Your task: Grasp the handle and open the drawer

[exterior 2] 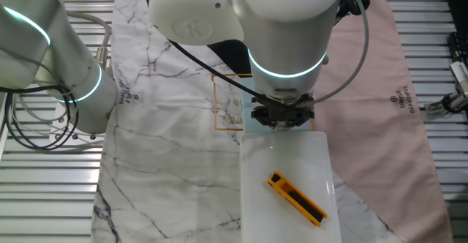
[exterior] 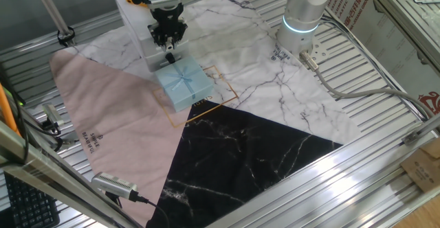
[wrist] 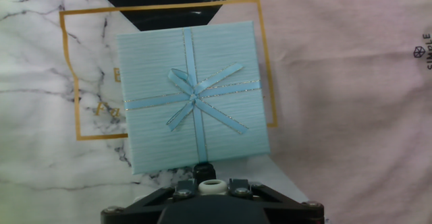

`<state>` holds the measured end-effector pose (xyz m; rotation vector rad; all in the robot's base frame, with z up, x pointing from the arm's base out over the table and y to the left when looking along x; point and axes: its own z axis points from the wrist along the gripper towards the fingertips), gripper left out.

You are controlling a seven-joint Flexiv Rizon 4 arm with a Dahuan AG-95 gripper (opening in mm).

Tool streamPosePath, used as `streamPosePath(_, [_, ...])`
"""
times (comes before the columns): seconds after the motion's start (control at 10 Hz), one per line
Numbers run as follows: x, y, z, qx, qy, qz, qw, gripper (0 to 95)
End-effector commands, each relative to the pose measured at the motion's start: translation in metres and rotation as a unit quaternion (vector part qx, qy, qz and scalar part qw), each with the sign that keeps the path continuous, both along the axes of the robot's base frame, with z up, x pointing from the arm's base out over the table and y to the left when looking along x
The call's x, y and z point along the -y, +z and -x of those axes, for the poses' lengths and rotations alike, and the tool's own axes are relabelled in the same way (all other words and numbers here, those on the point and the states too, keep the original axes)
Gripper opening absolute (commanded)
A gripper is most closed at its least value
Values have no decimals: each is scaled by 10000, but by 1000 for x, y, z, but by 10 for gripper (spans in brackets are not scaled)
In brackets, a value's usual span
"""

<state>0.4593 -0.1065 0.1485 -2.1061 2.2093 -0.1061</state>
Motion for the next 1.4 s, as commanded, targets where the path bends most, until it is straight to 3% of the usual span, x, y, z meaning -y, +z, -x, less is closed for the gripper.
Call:
streamPosePath(0.1, [-2,0,1,-302,-157,-11,9994,0])
streamPosePath(1.4, [-8,1,0,-305,-194,58,9993,0])
